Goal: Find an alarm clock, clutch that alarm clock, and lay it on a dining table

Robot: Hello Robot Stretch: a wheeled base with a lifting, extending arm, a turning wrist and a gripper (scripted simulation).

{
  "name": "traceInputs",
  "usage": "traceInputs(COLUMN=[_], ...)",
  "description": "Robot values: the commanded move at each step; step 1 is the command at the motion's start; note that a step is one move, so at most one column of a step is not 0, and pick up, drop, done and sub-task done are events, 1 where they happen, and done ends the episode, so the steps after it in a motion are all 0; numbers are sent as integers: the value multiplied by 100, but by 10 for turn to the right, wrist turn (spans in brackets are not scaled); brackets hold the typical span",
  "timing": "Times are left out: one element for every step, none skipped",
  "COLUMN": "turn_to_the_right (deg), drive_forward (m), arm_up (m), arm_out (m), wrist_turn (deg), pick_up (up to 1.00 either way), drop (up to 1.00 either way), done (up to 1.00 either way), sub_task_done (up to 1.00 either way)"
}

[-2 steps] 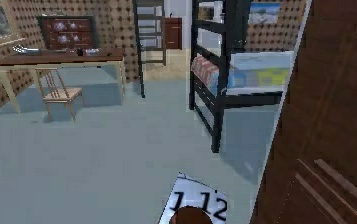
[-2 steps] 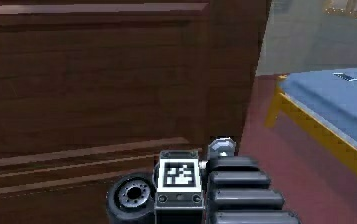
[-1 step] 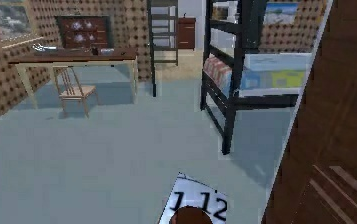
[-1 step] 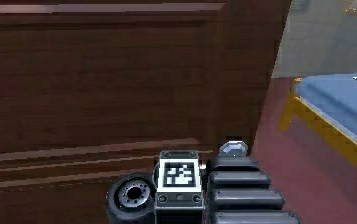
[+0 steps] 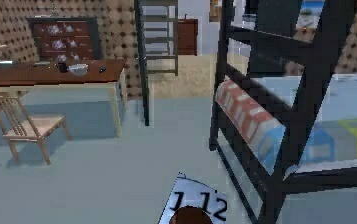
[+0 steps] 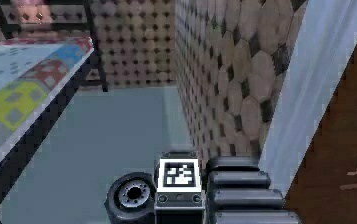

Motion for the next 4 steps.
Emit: traceInputs(turn_to_the_right=[0,0,270,0], drive_forward=[100,95,0,100], arm_up=[0,0,0,0], arm_out=[0,0,0,0], wrist_turn=[0,0,0,0], pick_up=[0,0,0,0], drop=[0,0,0,0], done=[0,0,0,0], sub_task_done=[0,0,0,0])
